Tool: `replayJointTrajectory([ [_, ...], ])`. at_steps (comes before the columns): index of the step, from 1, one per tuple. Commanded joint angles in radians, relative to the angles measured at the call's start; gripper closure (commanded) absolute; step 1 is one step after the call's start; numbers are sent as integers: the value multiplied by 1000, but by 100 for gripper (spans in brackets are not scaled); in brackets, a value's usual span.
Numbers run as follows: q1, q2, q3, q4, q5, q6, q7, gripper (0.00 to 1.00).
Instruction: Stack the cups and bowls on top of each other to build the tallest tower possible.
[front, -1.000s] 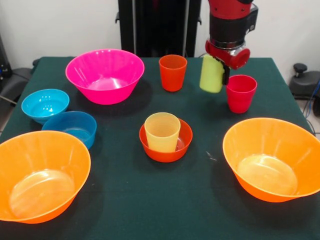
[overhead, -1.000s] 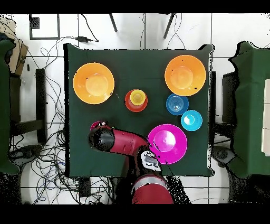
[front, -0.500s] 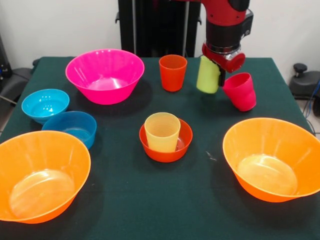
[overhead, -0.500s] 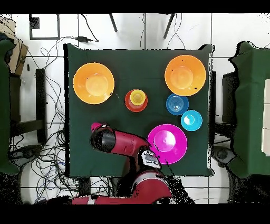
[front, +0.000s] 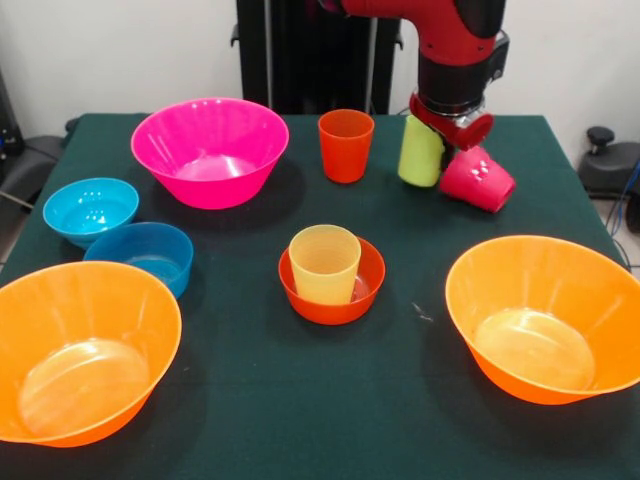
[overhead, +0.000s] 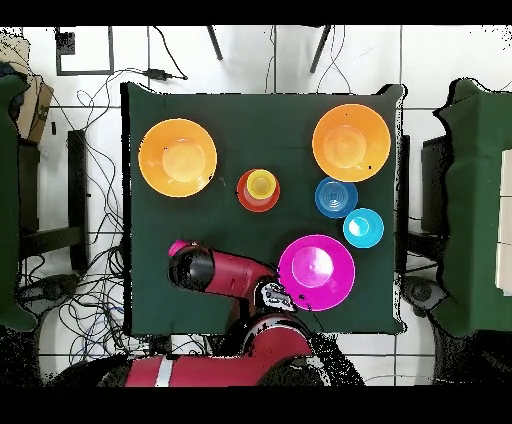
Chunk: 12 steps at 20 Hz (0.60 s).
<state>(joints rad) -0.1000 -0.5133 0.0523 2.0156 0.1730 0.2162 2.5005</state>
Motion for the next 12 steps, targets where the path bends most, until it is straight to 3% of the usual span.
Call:
replayJointTrajectory([
  [1, 12, 35, 35, -39, -19, -57, 76, 100],
  [12, 25, 21, 17, -61, -17, -14, 65, 100],
])
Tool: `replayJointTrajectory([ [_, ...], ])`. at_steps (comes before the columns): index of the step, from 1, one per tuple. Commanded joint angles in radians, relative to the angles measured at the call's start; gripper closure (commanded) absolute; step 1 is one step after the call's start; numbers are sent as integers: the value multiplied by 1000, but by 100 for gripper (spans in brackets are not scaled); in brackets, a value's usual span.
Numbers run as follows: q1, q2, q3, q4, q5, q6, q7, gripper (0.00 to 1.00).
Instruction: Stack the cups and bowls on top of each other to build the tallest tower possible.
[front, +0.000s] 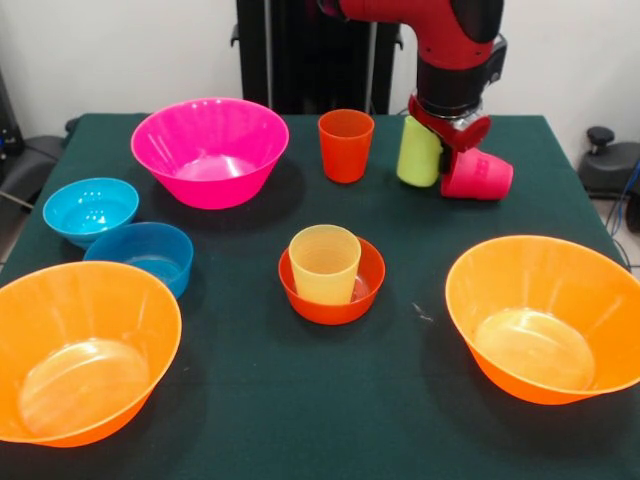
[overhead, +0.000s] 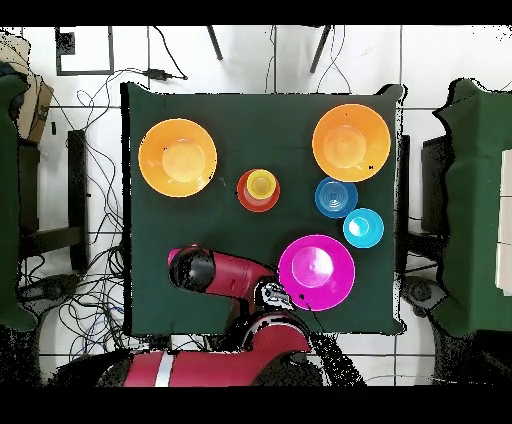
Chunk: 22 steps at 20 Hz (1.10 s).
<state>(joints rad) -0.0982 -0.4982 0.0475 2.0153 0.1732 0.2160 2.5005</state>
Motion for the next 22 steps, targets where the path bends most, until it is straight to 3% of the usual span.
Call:
replayJointTrajectory([
  [1, 26, 5, 20, -63, -18, -10, 63, 100],
  [7, 17, 8, -5, -100, -54, 16, 7, 100],
  [8, 17, 9, -11, -106, -61, 18, -1, 0],
  [15, 7, 7, -22, -133, -94, 53, -24, 0],
  [22, 8, -31, -17, -116, -83, 78, 5, 0],
])
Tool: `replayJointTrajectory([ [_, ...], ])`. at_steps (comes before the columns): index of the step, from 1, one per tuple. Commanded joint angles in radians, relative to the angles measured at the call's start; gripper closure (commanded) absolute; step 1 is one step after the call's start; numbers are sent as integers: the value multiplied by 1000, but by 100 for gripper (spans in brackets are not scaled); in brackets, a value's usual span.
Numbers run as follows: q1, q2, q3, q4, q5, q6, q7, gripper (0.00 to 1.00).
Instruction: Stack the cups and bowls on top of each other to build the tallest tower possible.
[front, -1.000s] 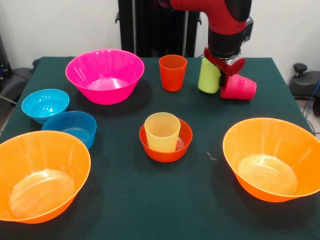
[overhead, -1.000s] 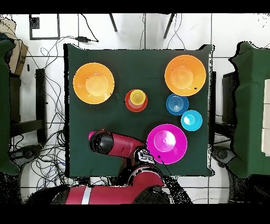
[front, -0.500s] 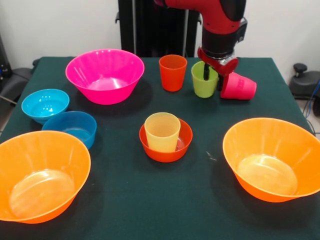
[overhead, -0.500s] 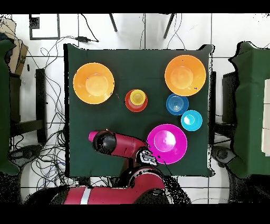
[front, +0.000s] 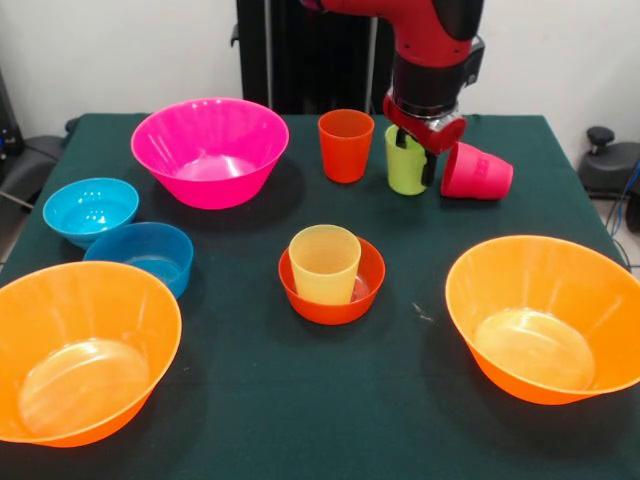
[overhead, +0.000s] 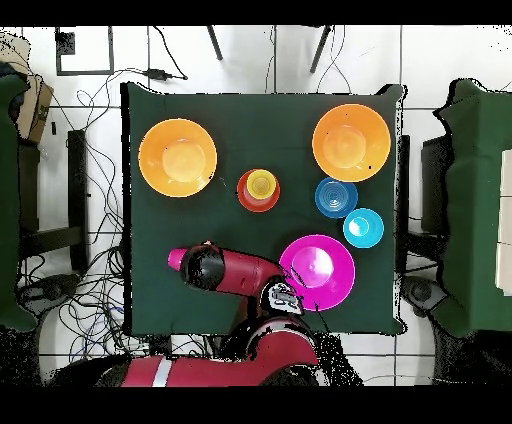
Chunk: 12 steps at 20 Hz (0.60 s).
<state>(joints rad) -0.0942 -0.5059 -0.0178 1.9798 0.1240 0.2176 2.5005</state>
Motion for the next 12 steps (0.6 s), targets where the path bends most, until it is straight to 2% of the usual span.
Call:
replayJointTrajectory([
  [1, 5, -33, 48, -77, -32, 83, 7, 0],
  [12, -35, -173, 79, -75, -18, 215, -17, 0],
])
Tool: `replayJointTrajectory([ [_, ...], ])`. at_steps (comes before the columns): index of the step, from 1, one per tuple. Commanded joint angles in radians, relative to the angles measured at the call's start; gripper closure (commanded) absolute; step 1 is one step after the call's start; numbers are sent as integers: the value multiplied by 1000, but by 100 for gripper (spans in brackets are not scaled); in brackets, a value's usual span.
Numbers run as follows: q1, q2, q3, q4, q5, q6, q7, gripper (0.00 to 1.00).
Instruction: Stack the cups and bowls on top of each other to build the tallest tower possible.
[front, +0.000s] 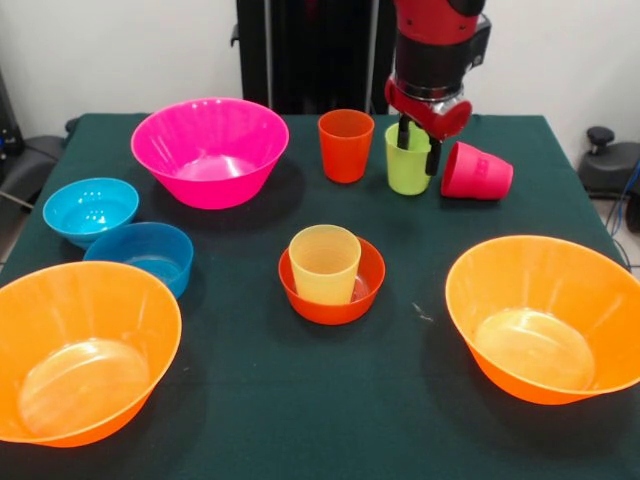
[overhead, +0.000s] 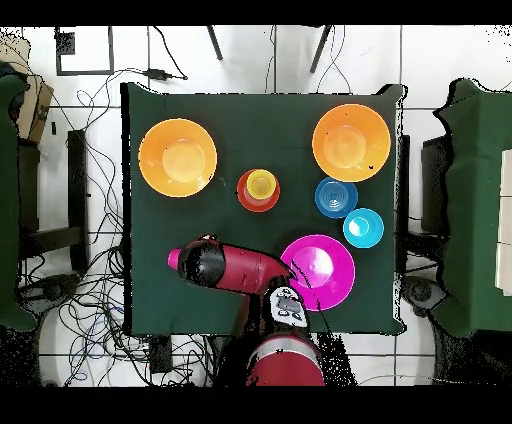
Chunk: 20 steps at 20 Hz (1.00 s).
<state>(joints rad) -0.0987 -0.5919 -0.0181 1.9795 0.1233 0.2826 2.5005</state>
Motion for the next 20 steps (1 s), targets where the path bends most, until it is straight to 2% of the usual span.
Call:
replayJointTrajectory([
  [1, -35, -96, 85, -72, -16, 155, -19, 0],
  [12, -47, -147, 91, -112, -12, 243, -15, 0],
  [20, -63, -119, 103, -153, -32, 241, -42, 0],
])
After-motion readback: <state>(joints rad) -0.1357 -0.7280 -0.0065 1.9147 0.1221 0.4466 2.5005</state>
